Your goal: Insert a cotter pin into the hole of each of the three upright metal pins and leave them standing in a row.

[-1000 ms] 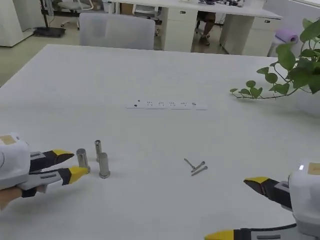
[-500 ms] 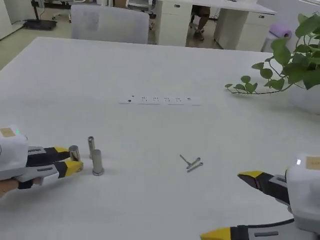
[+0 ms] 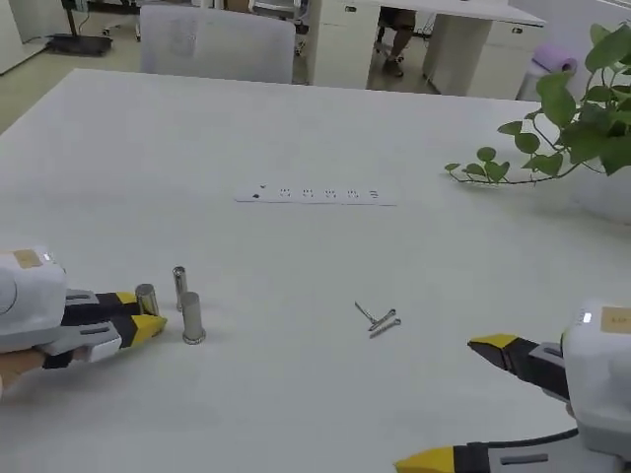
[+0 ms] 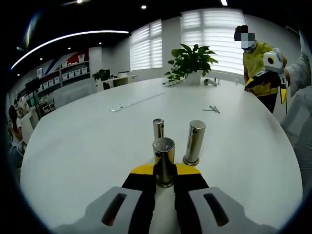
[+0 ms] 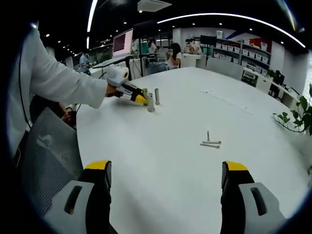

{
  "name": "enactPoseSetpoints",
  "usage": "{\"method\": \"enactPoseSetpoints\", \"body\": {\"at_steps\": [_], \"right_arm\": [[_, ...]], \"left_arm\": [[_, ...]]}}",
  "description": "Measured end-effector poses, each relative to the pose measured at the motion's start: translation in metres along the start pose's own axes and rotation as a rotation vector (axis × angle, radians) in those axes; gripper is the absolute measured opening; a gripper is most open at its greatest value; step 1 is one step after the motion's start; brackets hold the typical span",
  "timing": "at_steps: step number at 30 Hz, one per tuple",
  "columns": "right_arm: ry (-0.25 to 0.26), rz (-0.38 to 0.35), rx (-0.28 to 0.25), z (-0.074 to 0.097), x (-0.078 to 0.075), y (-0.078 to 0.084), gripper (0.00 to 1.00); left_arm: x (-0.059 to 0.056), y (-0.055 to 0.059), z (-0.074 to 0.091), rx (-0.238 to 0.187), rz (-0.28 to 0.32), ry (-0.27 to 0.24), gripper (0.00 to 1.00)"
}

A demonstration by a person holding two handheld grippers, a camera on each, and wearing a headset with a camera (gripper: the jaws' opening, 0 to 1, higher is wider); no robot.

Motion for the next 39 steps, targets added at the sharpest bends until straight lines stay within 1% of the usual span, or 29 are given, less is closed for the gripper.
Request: {"method": "enactPoseSetpoints", "body": {"at_steps": [6,8,9,10,12,15,16,17,19,20,24,25,29,30,34,39], "right_arm": [[0.000,0.004,-0.003,0.000,0.000,-0.001,0.96],[0.001,0.003,-0.005,0.000,-0.001,-0.001,0.96],[0.001,0.004,-0.004,0.000,-0.001,-0.001,0.96],[0.002,0.005,-0.003,0.000,-0.001,0.000,0.96],[0.003,0.005,-0.003,0.001,-0.002,0.000,0.96],[0.005,0.005,-0.006,0.001,-0.002,-0.001,0.96],[0.006,0.005,-0.007,0.002,-0.002,-0.001,0.96],[0.006,0.002,-0.009,0.002,-0.002,-0.001,0.96],[0.005,0.003,-0.011,0.002,-0.001,-0.001,0.96],[0.005,0.003,-0.011,0.002,-0.001,-0.001,0.96],[0.001,0.003,-0.015,0.001,0.000,-0.001,0.96],[0.000,0.001,-0.019,0.000,0.001,-0.002,0.96],[-0.005,0.001,-0.027,0.000,0.003,-0.004,0.96],[-0.007,0.003,-0.030,-0.001,0.004,-0.004,0.96],[-0.011,0.002,-0.034,0.000,0.006,-0.004,0.96],[-0.014,0.001,-0.039,0.001,0.009,-0.003,0.96]], "left_arm": [[-0.002,0.000,0.000,0.010,-0.001,-0.014,0.10],[-0.006,0.000,0.000,0.010,0.007,0.000,0.10],[-0.009,0.000,0.000,0.011,-0.002,0.003,0.10],[-0.011,0.000,0.001,0.019,-0.023,0.003,0.10],[-0.015,0.000,0.001,0.020,-0.013,0.011,0.09],[-0.019,0.002,0.003,0.019,-0.004,0.007,0.09],[-0.020,0.003,0.005,0.017,-0.003,0.003,0.09],[-0.021,0.002,0.007,0.005,0.015,0.000,0.09],[-0.024,-0.001,0.011,-0.012,0.018,-0.005,0.09],[-0.025,-0.001,0.012,-0.013,0.019,-0.004,0.09],[-0.038,-0.007,0.019,-0.022,0.003,0.014,0.10],[-0.041,-0.008,0.021,-0.018,-0.001,0.016,0.10],[-0.051,-0.011,0.025,-0.026,-0.011,0.027,0.10],[-0.055,-0.013,0.026,-0.025,-0.017,0.031,0.10],[-0.069,-0.019,0.026,-0.032,-0.029,0.060,0.10],[-0.085,-0.023,0.023,-0.032,-0.042,0.093,0.10]]}}
Point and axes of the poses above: the centre of the closed fingertips' face, and the gripper's own axes: z roughly backward along the fingers, x roughly to its left, y roughly out of its underside, the point moved 2 cm from there along z, roughly backward along the fingers, and after that the axes turned 9 degrees about y, right-handed, at the moved point
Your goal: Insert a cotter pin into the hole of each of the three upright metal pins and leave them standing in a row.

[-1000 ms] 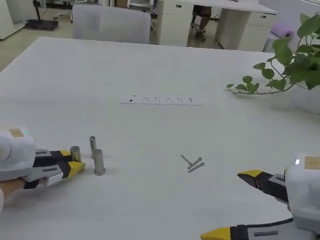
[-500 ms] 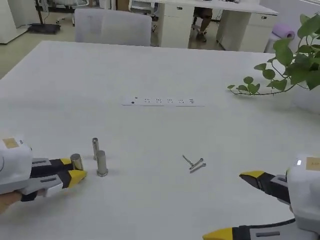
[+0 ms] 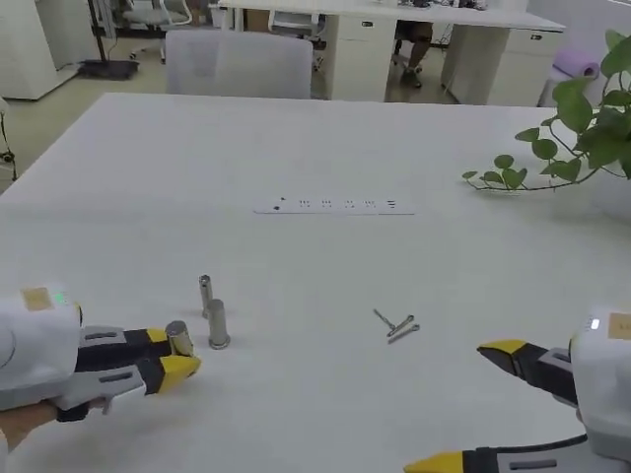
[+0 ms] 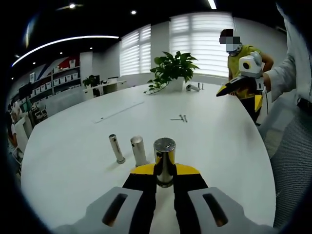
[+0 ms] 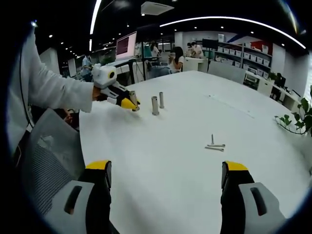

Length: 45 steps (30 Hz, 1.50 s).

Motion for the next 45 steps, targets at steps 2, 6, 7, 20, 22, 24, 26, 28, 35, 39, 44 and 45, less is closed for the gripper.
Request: {"method": "enactPoseSetpoints", "body": {"at_steps": [2,6,7,20,22,24,26,28,35,39,44,45], "right_arm": [[0.000,-0.003,-0.002,0.001,0.001,0.000,0.96],[0.000,-0.005,-0.001,0.001,0.001,0.001,0.96],[0.000,-0.004,-0.001,0.002,0.001,0.001,0.96],[-0.004,-0.006,-0.006,-0.001,0.003,0.000,0.95],[-0.004,-0.005,-0.005,-0.001,0.004,0.000,0.95],[-0.005,-0.004,-0.003,-0.001,0.005,0.001,0.95],[-0.005,-0.005,-0.002,0.000,0.005,0.001,0.95],[-0.003,-0.007,-0.002,0.000,0.005,0.001,0.95],[-0.003,-0.009,-0.001,-0.001,0.005,0.002,0.95],[-0.004,-0.011,-0.002,-0.002,0.006,0.002,0.95],[-0.004,-0.012,-0.002,-0.002,0.006,0.002,0.95],[-0.004,-0.012,-0.002,-0.002,0.006,0.002,0.95]], "left_arm": [[-0.006,0.001,-0.002,0.005,-0.007,0.015,0.10],[-0.019,0.002,-0.007,0.016,-0.011,0.049,0.10],[-0.022,0.003,-0.008,0.021,-0.015,0.057,0.10],[-0.056,0.013,-0.021,0.062,-0.049,0.177,0.10],[-0.058,0.015,-0.022,0.064,-0.052,0.189,0.10],[-0.060,0.017,-0.023,0.071,-0.056,0.201,0.10],[-0.061,0.019,-0.024,0.074,-0.060,0.209,0.10],[-0.063,0.019,-0.026,0.071,-0.065,0.220,0.10],[-0.066,0.024,-0.035,0.078,-0.061,0.208,0.10],[-0.070,0.028,-0.041,0.082,-0.062,0.191,0.10],[-0.073,0.029,-0.047,0.078,-0.072,0.154,0.10],[-0.073,0.027,-0.048,0.067,-0.062,0.151,0.10]]}}
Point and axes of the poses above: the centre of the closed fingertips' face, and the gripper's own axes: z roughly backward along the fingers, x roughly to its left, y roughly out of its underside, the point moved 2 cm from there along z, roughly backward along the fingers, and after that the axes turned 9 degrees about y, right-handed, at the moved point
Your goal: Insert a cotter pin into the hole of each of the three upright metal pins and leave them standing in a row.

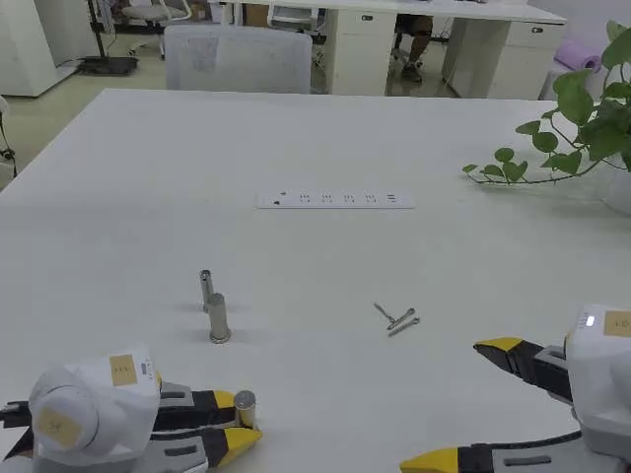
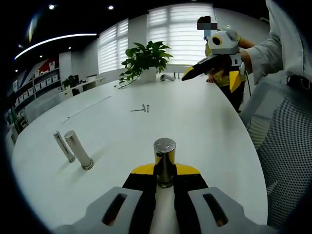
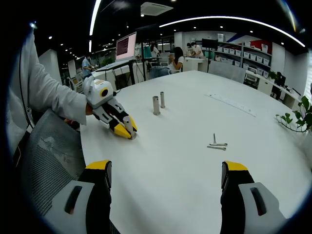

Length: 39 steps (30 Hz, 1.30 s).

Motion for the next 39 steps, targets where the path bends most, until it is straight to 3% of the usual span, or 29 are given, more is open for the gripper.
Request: {"method": "enactPoseSetpoints", "body": {"at_steps": [2,4,18,21,24,39], "right_arm": [[0.000,0.001,0.002,0.000,0.000,0.001,0.95],[-0.001,0.000,0.003,0.000,0.000,0.001,0.95],[-0.003,0.003,-0.001,0.000,0.000,0.000,0.95],[-0.003,0.005,-0.001,0.000,0.000,-0.001,0.95],[-0.002,0.007,-0.001,0.000,-0.001,0.000,0.95],[-0.007,0.010,-0.012,0.001,-0.001,0.000,0.95]], "left_arm": [[0.000,-0.001,-0.002,-0.004,-0.001,-0.018,0.10],[0.002,-0.001,-0.002,-0.015,0.038,-0.035,0.10],[0.002,-0.001,-0.002,-0.067,0.062,-0.059,0.12],[0.002,-0.002,-0.003,-0.075,0.076,-0.057,0.24],[0.002,-0.002,-0.002,-0.072,0.072,-0.053,0.24],[-0.007,-0.012,0.026,-0.103,0.115,-0.029,0.36]]}}
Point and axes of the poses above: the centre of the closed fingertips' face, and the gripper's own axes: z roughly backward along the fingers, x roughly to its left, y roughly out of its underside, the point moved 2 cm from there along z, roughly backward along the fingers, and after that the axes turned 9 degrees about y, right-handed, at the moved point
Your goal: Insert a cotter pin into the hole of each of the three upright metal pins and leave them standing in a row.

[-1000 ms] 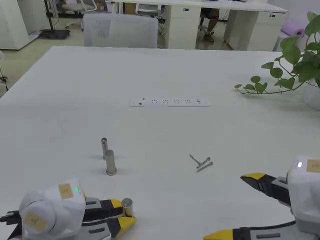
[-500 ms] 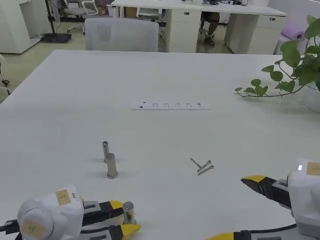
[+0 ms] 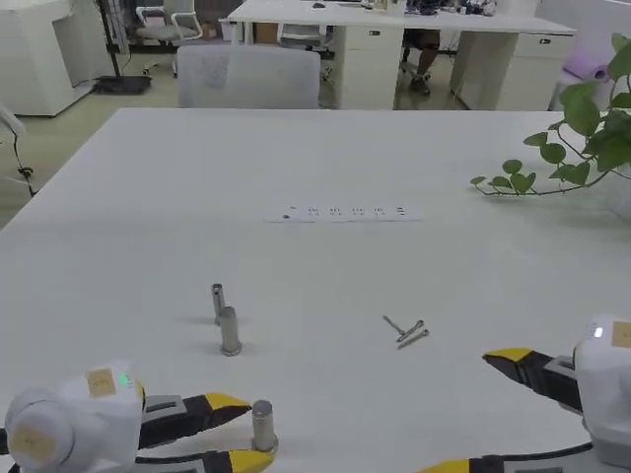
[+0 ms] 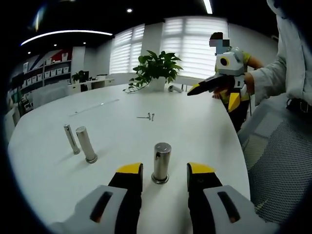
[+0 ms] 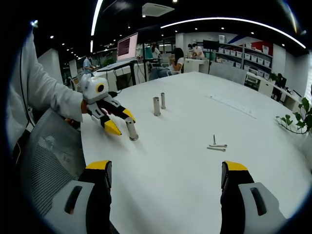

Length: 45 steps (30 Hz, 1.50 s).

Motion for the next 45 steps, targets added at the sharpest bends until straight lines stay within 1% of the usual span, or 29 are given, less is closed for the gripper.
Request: {"method": "enactPoseSetpoints", "body": {"at_steps": [2,6,9,12,13,16,18,19,24,27,32,35,37,40,45], "right_arm": [[-0.001,0.001,-0.002,0.000,0.000,0.000,0.95],[-0.004,0.004,-0.004,0.000,0.000,0.000,0.95],[-0.008,0.008,-0.006,0.000,0.001,0.000,0.95],[-0.011,0.011,-0.009,0.001,0.002,-0.001,0.95],[-0.011,0.017,-0.007,0.001,0.002,-0.001,0.95],[-0.011,0.018,-0.013,0.002,0.002,-0.002,0.95],[-0.009,0.019,-0.014,0.003,0.001,-0.002,0.95],[-0.009,0.019,-0.014,0.003,0.001,-0.001,0.95],[-0.013,0.024,-0.014,0.005,0.003,0.001,0.95],[-0.014,0.023,-0.018,0.006,0.003,0.001,0.95],[-0.019,0.027,-0.017,0.007,0.004,0.003,0.95],[-0.023,0.028,-0.020,0.008,0.004,0.004,0.95],[-0.025,0.029,-0.020,0.008,0.004,0.004,0.95],[-0.027,0.033,-0.022,0.008,0.004,0.004,0.95],[-0.031,0.034,-0.023,0.008,0.004,0.005,0.95]], "left_arm": [[-0.002,-0.005,0.005,-0.009,0.006,-0.007,0.39],[-0.003,-0.013,0.017,-0.026,0.030,-0.033,0.44],[-0.004,-0.020,0.028,-0.050,0.044,-0.049,0.48],[-0.005,-0.025,0.037,-0.060,0.053,-0.058,0.51],[-0.005,-0.026,0.041,-0.067,0.068,-0.066,0.51],[-0.009,-0.032,0.051,-0.087,0.084,-0.074,0.54],[-0.010,-0.034,0.056,-0.092,0.093,-0.083,0.58],[-0.011,-0.035,0.060,-0.094,0.103,-0.094,0.61],[-0.016,-0.042,0.074,-0.104,0.117,-0.130,0.66],[-0.020,-0.042,0.080,-0.088,0.117,-0.145,0.73],[-0.028,-0.044,0.086,-0.093,0.123,-0.157,0.80],[-0.032,-0.044,0.089,-0.088,0.125,-0.159,0.81],[-0.034,-0.046,0.091,-0.092,0.125,-0.163,0.81],[-0.035,-0.047,0.094,-0.106,0.134,-0.172,0.82],[-0.037,-0.046,0.098,-0.105,0.135,-0.182,0.83]]}}
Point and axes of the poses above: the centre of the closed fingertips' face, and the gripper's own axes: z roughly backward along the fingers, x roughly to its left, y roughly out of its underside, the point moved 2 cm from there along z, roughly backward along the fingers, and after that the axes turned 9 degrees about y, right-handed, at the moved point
